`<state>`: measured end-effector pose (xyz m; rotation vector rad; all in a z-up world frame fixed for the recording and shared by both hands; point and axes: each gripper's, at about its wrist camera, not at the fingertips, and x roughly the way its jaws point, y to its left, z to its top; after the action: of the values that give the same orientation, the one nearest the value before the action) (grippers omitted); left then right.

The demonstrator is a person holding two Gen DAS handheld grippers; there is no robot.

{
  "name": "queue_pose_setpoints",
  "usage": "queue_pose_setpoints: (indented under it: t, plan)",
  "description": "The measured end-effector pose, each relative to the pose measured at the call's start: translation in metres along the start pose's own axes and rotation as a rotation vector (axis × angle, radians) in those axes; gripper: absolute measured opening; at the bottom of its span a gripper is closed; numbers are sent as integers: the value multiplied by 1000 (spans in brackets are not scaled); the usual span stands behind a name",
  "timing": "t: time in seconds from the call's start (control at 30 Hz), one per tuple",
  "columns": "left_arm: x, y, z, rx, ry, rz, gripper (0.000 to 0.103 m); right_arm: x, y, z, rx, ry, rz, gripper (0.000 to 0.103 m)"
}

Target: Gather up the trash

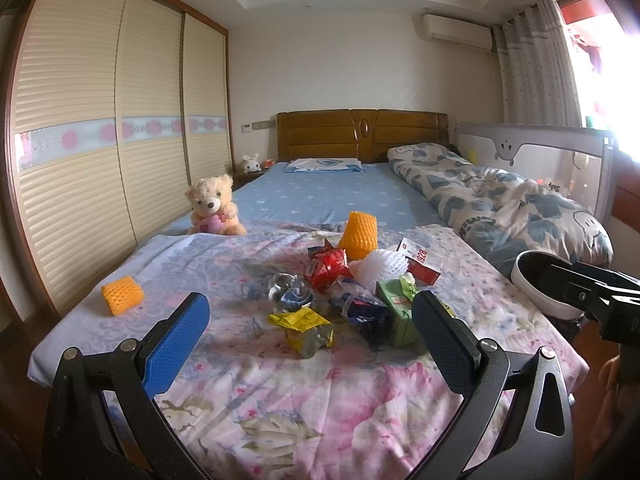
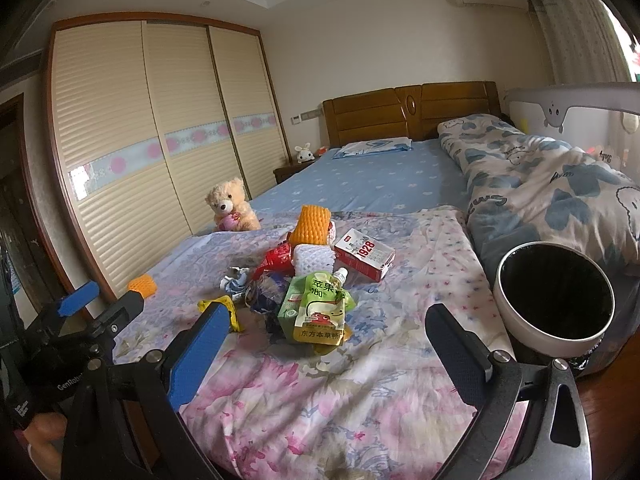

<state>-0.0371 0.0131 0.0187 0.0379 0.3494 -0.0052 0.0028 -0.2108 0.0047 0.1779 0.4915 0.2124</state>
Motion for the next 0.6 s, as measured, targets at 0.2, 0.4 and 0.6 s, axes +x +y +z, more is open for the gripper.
queue_pose_setpoints:
  t: [0.2, 0.4, 0.6]
  plan:
    - [2, -1, -4, 0, 7, -12, 103, 1, -1, -2, 1, 4, 2, 99]
    - [7, 2, -6, -5, 23, -25, 103, 4, -4, -4, 9, 18, 10, 99]
    - [16, 3, -8, -5, 50, -36, 103, 13, -7, -4, 23, 50, 29, 98]
